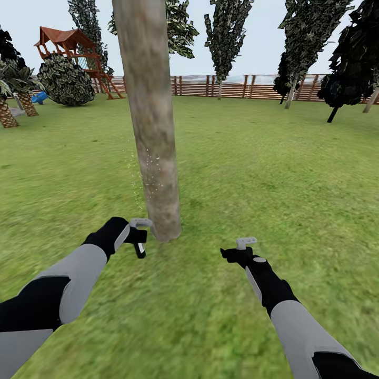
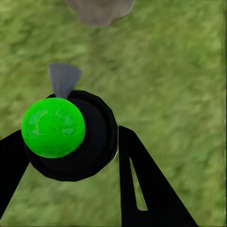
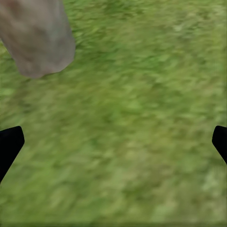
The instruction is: In the garden, pick up the pesticide atomizer on the floor and spray pesticide onto both trees until each tree trunk is fully covered.
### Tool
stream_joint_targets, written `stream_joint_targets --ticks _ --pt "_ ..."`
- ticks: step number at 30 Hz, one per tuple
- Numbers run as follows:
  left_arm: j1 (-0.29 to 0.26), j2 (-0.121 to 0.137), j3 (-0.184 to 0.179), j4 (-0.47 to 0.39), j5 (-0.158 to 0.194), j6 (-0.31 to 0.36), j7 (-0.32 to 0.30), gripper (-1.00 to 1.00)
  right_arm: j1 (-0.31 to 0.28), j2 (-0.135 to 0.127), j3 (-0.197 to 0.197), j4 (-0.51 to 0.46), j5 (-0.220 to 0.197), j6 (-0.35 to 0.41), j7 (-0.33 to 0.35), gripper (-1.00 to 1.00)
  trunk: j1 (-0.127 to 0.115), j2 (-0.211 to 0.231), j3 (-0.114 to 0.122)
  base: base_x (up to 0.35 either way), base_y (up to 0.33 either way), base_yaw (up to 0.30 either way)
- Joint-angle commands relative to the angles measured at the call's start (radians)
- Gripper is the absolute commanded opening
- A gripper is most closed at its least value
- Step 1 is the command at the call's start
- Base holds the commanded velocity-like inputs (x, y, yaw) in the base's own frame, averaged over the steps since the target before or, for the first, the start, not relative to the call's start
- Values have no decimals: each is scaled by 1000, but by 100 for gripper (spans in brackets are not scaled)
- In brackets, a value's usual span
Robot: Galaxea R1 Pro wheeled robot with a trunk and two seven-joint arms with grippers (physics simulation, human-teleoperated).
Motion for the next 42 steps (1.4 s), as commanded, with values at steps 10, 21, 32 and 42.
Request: stream_joint_targets --ticks 10,21,32,42 --pt "45 -7 1 4 26 4 3 -100 -1 2 -6 -4 10 5 7 100 0 0 -1 206 0 4" --pt "92 -9 1 3 27 4 5 -100 0 4 -6 -8 10 5 7 100 0 0 -1 68 0 225" --pt "93 -30 1 3 27 4 5 -100 0 3 -7 -10 10 5 7 100 0 0 -1 133 -74 11" --pt "93 -37 3 3 26 4 5 -100 0 3 -7 -10 10 5 7 100 0 0 -4 191 -179 96"
